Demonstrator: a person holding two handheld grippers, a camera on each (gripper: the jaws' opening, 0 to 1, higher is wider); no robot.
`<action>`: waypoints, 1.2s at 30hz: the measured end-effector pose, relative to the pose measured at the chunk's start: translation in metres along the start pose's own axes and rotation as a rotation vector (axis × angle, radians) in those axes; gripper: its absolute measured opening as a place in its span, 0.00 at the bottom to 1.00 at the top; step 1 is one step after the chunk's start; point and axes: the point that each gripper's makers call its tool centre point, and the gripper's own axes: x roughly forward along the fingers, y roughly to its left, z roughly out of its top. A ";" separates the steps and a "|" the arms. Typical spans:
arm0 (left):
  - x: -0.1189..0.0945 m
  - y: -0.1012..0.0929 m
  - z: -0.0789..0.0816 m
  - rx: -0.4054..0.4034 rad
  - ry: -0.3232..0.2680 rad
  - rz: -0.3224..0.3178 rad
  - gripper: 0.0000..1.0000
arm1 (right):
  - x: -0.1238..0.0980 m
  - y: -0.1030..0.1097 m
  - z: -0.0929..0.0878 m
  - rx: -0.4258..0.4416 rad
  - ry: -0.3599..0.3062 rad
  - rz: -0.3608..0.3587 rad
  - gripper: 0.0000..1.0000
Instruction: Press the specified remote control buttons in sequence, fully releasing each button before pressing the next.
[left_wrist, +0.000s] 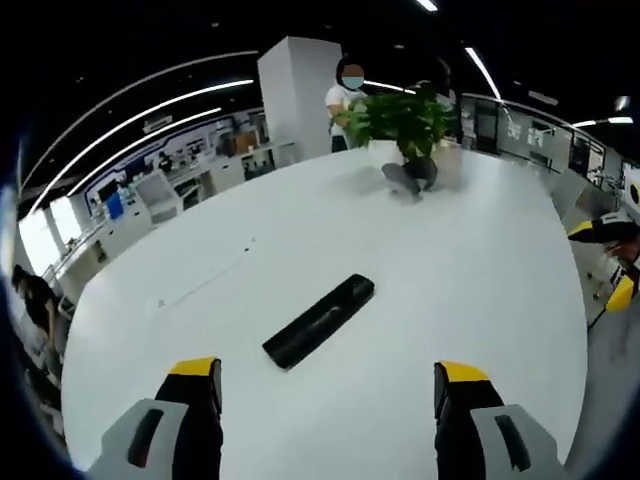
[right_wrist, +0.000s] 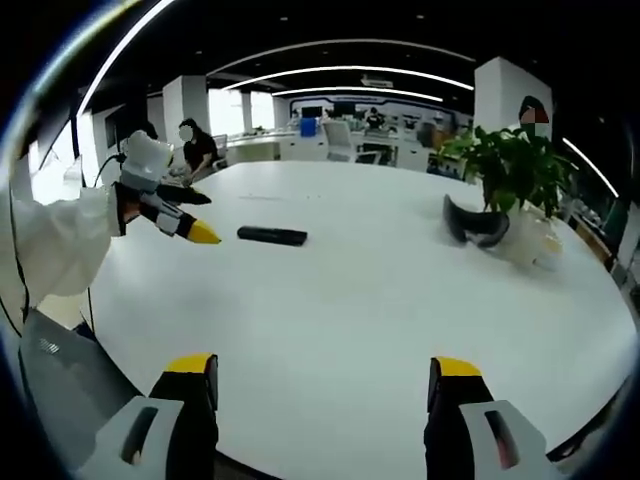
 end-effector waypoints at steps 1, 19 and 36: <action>0.003 0.001 0.000 0.009 0.004 -0.004 0.88 | 0.000 0.000 0.000 -0.001 0.000 0.000 0.86; 0.053 0.018 -0.012 0.175 0.175 -0.162 0.71 | 0.001 -0.002 -0.001 0.000 0.010 -0.007 0.86; 0.083 0.023 -0.018 0.284 0.307 -0.224 0.64 | 0.002 -0.005 -0.005 -0.002 0.027 -0.022 0.86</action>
